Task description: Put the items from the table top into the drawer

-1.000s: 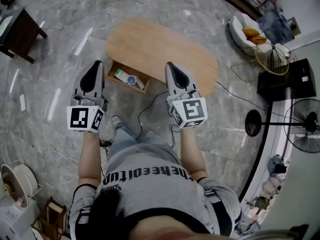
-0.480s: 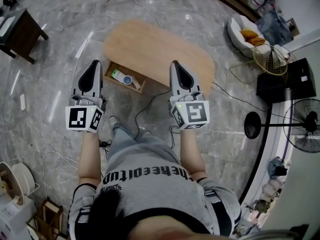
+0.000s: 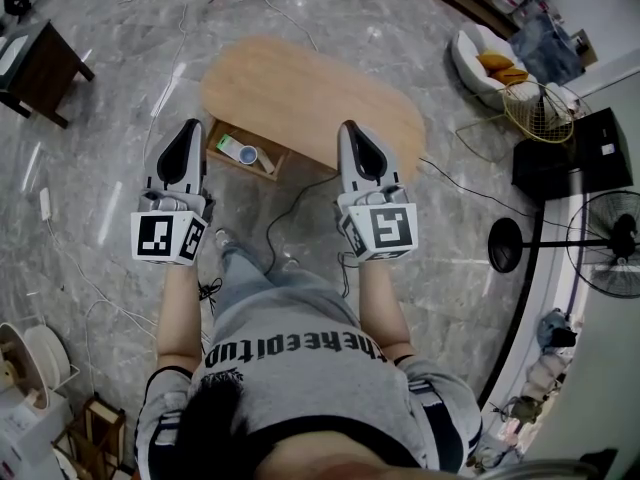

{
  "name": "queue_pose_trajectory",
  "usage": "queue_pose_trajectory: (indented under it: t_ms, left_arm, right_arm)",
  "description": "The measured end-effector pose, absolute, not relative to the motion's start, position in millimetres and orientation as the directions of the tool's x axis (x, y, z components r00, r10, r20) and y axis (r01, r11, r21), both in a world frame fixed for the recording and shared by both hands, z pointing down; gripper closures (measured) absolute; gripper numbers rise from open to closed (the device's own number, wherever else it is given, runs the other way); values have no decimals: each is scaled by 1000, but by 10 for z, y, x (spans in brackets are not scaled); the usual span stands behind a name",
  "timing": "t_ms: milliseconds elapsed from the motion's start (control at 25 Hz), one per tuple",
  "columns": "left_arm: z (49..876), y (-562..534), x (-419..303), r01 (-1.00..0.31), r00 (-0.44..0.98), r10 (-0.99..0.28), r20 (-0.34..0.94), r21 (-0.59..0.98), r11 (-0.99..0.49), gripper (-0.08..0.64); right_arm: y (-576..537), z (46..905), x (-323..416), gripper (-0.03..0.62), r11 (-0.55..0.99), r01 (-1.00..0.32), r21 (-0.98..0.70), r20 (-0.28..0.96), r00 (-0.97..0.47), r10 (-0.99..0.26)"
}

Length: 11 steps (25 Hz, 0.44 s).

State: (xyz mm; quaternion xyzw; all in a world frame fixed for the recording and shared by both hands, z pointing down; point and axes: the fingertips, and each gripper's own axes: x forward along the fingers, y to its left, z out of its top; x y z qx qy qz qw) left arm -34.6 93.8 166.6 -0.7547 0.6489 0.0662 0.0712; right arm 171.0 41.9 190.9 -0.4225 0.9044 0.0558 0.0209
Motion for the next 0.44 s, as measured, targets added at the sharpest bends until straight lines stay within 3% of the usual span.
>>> queue_pose_trajectory:
  t_ms: [440]
  left_arm:
    - [1663, 967, -159, -987, 162, -969, -189, -27, -160, 545]
  right_arm:
    - [498, 1875, 1832, 598, 642, -762, 85, -97, -647, -756]
